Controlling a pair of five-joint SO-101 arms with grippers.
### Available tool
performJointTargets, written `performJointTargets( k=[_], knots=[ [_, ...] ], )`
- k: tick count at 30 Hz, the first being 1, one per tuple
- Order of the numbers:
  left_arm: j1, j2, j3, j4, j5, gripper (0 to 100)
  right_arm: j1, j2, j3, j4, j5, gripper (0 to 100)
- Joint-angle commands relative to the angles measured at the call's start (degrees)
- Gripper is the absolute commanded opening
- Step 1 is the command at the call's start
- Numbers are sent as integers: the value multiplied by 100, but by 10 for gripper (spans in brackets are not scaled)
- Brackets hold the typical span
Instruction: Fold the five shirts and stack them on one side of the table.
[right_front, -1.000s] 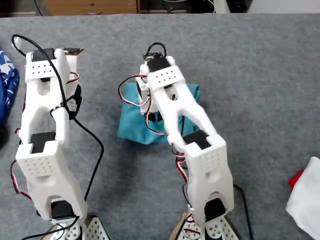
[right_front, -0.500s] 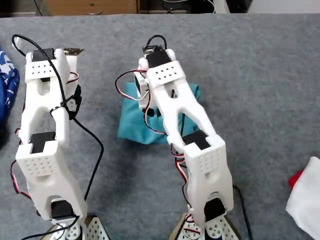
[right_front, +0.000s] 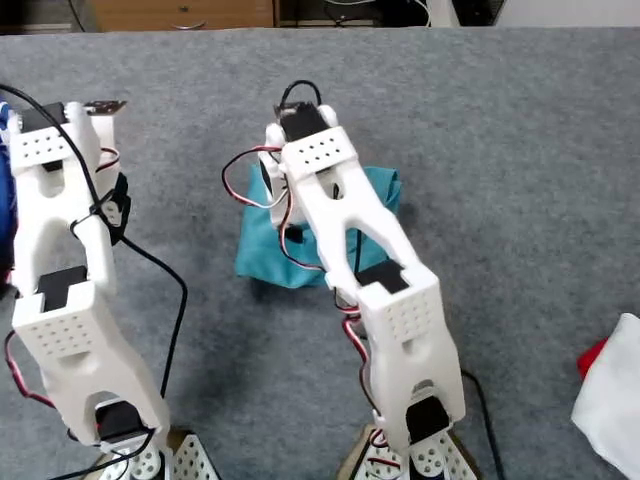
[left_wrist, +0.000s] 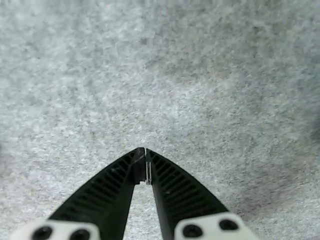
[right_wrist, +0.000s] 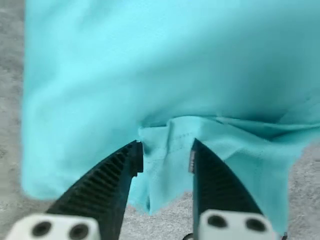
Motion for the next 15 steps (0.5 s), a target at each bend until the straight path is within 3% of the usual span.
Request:
performJointTargets(
  k=[1, 7, 15],
  knots=[
    [-123, -418, 0, 62, -62, 19, -40, 268, -259, -114, -44, 131],
    [-123, -418, 9, 62, -62, 19, -40, 444, -602, 26, -26, 34],
    [-123, -418, -53, 62, -176, 19, 391, -13, -760, 149, 9, 6]
  ],
)
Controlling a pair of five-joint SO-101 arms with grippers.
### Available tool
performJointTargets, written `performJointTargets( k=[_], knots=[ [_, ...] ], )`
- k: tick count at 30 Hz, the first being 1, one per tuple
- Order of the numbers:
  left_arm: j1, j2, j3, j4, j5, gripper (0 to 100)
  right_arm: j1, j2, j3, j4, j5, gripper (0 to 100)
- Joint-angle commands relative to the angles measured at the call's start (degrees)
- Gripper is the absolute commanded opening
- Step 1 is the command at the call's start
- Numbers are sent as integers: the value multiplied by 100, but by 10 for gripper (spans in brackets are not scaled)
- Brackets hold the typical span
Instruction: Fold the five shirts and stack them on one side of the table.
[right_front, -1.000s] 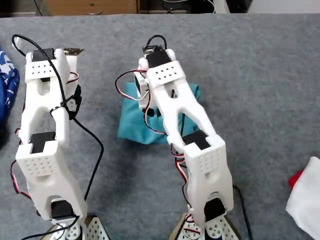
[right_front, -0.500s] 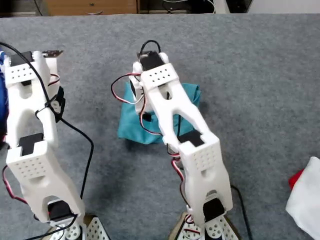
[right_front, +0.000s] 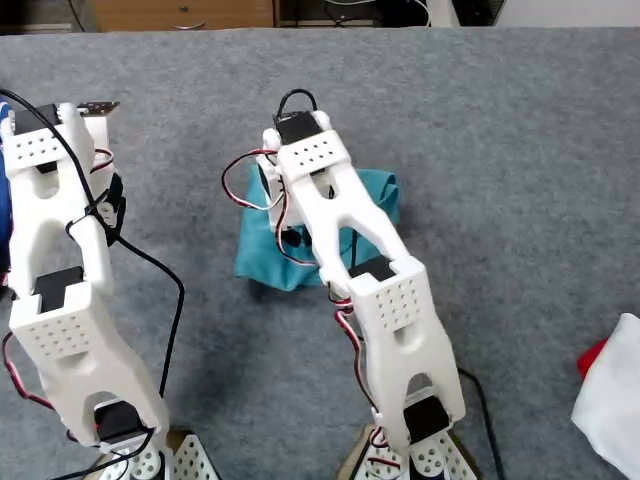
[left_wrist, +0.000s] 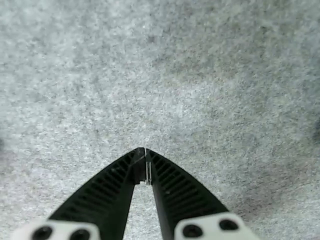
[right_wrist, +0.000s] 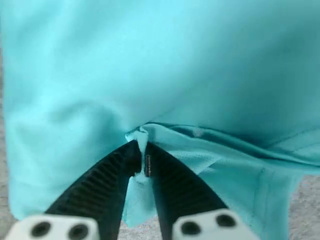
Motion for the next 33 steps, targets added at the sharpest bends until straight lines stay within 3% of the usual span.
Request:
performJointTargets(
  k=[1, 12, 22, 29, 33],
  knots=[
    [-53, -418, -53, 62, -193, 19, 374, -585, -198, 114, 35, 6],
    [-44, -418, -53, 62, -264, 19, 936, -2501, 1859, 97, 141, 6],
    [-53, -418, -44, 62, -255, 19, 1420, -3530, 3178, -18, 747, 13],
    [-53, -418, -53, 62, -255, 19, 1429, -3741, 3398, 35, 800, 235],
    [9, -418, -53, 62, -229, 19, 1420, -4242, 3354, 18, 800, 200]
  ],
)
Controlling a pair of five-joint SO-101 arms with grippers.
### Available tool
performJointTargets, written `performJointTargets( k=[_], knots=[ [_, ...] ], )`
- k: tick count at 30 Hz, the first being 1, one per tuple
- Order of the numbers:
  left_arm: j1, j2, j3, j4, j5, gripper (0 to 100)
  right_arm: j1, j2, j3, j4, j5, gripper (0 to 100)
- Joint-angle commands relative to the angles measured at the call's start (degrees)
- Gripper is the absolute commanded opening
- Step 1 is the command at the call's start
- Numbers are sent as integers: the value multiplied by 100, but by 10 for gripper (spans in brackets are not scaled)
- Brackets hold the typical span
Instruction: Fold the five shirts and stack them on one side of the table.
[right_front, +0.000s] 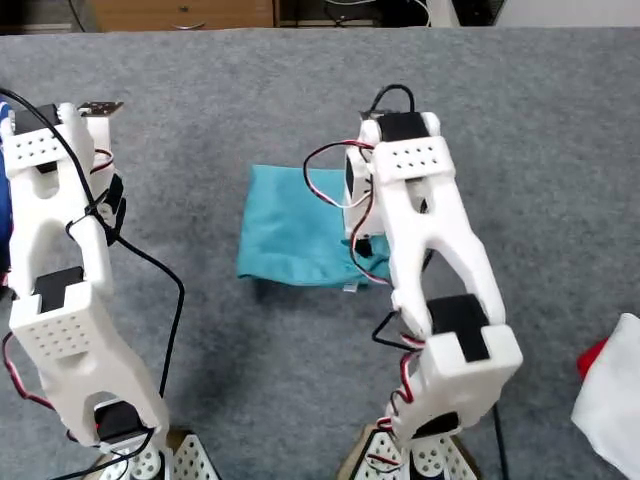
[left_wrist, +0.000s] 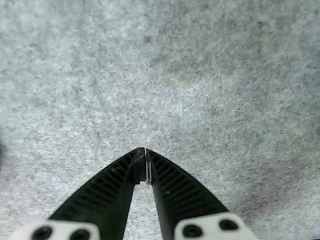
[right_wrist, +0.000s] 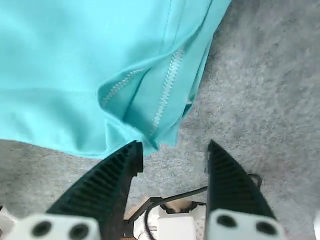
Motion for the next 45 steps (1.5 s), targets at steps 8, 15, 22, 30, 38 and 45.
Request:
performJointTargets(
  k=[8, 15, 22, 30, 38, 45],
  knots=[
    [1187, -418, -88, 53, 1257, 19, 48, -945, -558, -633, 18, 13],
    [2549, -356, -941, -448, 2295, 19, -303, 330, -664, -1793, -202, 6],
    [3235, -347, -273, -1495, 2523, 20, -136, 1332, -637, -1776, -352, 6],
    [3516, -347, 1099, -2875, 2523, 20, 48, 1473, -655, -1002, -53, 5],
    [3842, -347, 1415, -3156, 2532, 20, 998, 1473, -655, -404, 527, 5],
    [3842, -347, 1371, -3156, 2532, 20, 1578, 1473, -655, 18, 809, 5]
  ],
)
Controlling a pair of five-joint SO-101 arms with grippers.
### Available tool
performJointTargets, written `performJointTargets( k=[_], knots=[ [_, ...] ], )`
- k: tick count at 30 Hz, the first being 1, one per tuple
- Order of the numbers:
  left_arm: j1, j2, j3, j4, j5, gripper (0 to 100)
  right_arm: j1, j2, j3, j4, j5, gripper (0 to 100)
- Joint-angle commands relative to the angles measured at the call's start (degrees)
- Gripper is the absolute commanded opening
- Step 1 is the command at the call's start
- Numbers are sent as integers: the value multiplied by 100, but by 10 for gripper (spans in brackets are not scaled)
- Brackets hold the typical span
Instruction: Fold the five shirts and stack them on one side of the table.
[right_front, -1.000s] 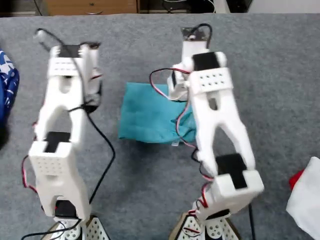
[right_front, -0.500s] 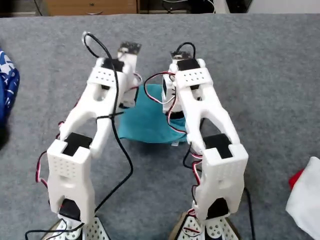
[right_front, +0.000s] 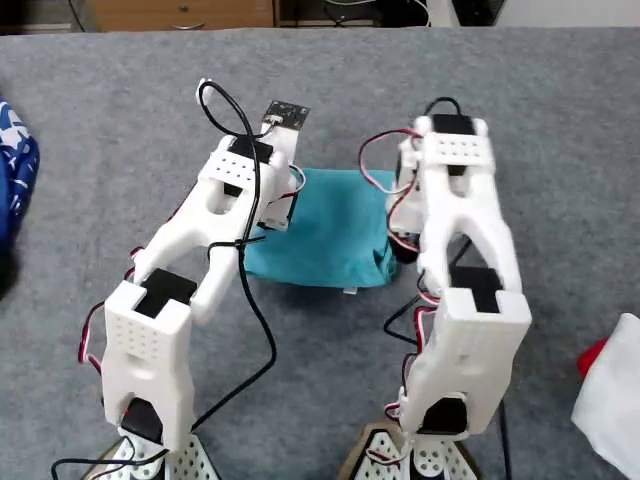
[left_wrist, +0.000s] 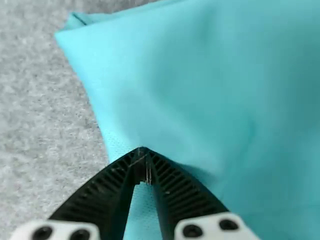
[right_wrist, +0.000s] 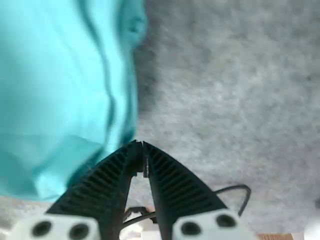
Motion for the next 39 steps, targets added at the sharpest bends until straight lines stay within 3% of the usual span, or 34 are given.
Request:
performJointTargets(
  k=[1, 5, 11, 17, 21, 29, 39],
  knots=[
    [44, -347, -44, -62, 35, 20, 259, -31, -259, 185, 97, 5],
    [35, -365, -53, -70, 35, 20, 242, -453, -295, 185, 53, 5],
    [-44, -365, -536, 290, 35, 20, -479, -1376, -840, 26, -114, 5],
    [-53, -356, -659, 343, 35, 20, -963, -866, -462, -1222, -554, 5],
    [-70, -356, -642, 369, 35, 20, -892, -22, -295, -1934, -545, 5],
    [-79, -347, -501, 334, 35, 20, -119, 945, -971, -1969, -527, 5],
    [-176, -356, 35, 88, 35, 20, -593, 1095, -2352, -1767, -527, 5]
  ],
)
